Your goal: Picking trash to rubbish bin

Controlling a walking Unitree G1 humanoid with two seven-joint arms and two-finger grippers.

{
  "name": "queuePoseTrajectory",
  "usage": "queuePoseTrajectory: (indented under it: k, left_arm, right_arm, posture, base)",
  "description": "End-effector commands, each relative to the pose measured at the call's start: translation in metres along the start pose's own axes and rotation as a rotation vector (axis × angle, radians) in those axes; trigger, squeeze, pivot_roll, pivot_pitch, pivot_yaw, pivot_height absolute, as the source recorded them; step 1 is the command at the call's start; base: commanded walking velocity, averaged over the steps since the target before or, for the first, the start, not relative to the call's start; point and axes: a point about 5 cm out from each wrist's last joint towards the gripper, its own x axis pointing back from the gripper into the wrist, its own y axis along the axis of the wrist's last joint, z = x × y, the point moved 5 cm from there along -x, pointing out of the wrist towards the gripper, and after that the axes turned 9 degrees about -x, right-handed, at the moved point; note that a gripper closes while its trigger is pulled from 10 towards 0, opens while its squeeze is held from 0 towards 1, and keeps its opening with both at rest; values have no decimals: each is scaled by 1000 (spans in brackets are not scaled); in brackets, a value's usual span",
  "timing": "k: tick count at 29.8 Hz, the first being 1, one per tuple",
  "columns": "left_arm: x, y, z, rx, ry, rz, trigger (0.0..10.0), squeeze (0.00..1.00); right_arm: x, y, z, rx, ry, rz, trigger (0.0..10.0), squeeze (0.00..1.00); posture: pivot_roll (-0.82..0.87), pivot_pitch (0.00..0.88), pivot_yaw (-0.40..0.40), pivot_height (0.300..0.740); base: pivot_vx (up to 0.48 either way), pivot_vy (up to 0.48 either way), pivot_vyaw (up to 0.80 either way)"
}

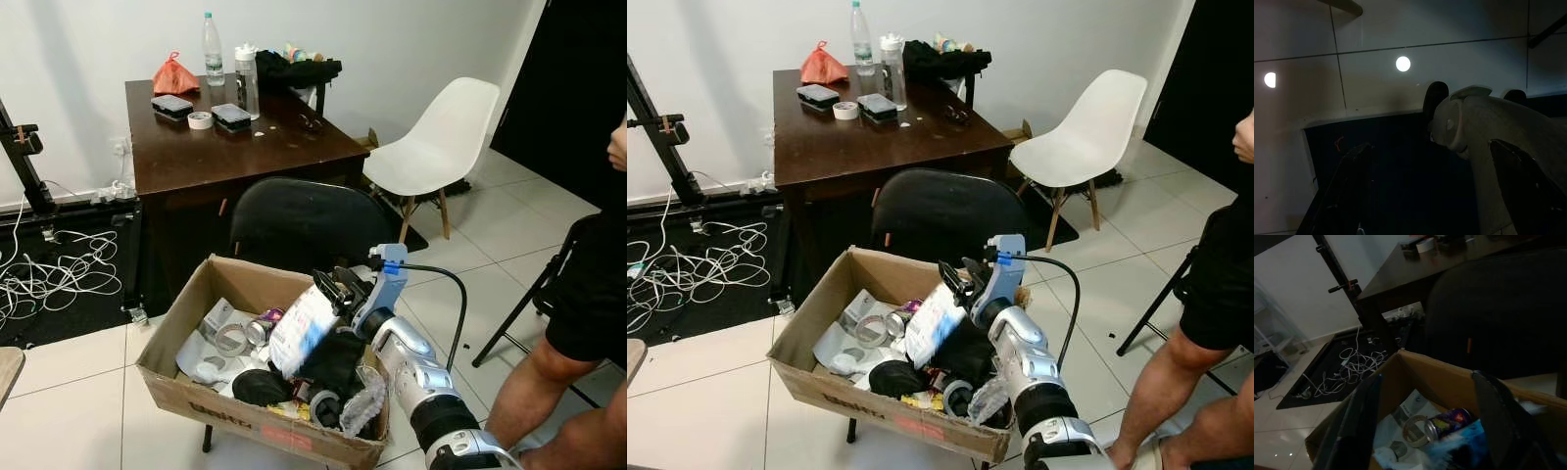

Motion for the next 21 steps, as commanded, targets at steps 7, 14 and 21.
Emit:
queuePoseTrajectory:
  k: [7,14,21]
  left_arm:
    - [3,-13,6,-9,22,50,10000,0]
    - [4,-18,8,-10,29,69,10000,0]
    - [5,-20,9,-16,31,73,10000,0]
  right_arm:
    - [1,-15,12,-26,66,55,10000,0]
    - [1,-25,18,-35,79,78,10000,0]
    - [5,-51,20,85,97,210,10000,0]
  posture:
    - [-49,123,27,740]
    - [-41,127,27,740]
    - [-32,128,23,740]
  base:
    - [0,0,0]
    - [-115,0,0]
    - [-311,0,0]
